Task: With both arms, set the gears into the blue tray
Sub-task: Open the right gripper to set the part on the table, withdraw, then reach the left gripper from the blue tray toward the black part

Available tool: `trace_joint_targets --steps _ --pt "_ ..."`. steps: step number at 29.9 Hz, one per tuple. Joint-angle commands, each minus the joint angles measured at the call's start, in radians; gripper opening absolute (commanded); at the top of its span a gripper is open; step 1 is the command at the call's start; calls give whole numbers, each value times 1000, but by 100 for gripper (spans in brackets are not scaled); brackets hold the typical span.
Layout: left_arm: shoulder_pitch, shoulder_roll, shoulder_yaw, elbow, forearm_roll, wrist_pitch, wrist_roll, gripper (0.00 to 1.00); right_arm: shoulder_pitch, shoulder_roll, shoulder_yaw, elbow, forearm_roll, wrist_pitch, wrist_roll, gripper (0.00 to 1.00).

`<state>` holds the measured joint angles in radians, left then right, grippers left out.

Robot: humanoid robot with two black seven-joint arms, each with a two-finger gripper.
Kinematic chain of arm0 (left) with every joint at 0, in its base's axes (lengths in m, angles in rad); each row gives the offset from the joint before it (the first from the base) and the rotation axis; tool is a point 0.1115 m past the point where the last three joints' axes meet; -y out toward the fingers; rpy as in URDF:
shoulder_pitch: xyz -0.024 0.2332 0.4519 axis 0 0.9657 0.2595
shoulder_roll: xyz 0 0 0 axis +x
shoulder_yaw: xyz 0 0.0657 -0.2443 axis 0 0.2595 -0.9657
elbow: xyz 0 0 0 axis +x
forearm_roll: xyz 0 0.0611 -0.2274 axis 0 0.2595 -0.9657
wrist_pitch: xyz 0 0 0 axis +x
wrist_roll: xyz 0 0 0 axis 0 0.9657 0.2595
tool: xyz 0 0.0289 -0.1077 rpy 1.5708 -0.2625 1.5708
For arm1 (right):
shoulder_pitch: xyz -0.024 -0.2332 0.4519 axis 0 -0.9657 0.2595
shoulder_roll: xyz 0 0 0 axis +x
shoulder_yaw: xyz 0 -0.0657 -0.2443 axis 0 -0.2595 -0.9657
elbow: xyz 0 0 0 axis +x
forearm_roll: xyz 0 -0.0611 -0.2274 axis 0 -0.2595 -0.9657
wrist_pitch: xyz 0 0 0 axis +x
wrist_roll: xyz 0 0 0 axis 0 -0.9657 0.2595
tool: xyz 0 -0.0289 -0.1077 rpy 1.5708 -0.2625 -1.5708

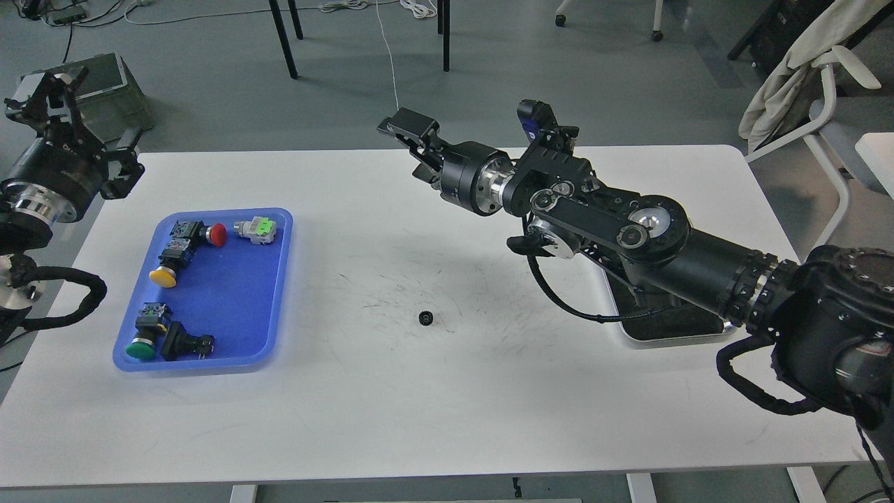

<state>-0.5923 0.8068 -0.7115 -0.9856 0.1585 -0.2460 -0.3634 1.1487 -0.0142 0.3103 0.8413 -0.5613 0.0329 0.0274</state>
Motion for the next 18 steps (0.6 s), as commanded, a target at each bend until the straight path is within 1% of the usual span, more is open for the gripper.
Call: trace_joint_targets --steps 1,4,7,9,11,14,18 --pt "8 113 47 -108 64 -35 0 98 -20 -145 143 19 58 59 2 96" --pt "11 217 50 -243 102 -39 1 98 -76 -284 252 22 214 143 0 96" --pt "11 303 50 -402 163 -39 1 98 -151 -424 344 25 390 196 0 96" --pt "11 333 50 -496 235 -38 3 98 -205 -489 401 25 489 226 -1 96" --pt "11 331 50 -563 346 -30 4 98 -272 -541 449 24 567 265 -3 96" --pt "11 290 81 -611 548 -15 8 98 -360 -592 501 22 621 306 -3 96" --pt "11 191 121 -646 951 54 12 98 -461 -610 555 12 623 323 -1 96"
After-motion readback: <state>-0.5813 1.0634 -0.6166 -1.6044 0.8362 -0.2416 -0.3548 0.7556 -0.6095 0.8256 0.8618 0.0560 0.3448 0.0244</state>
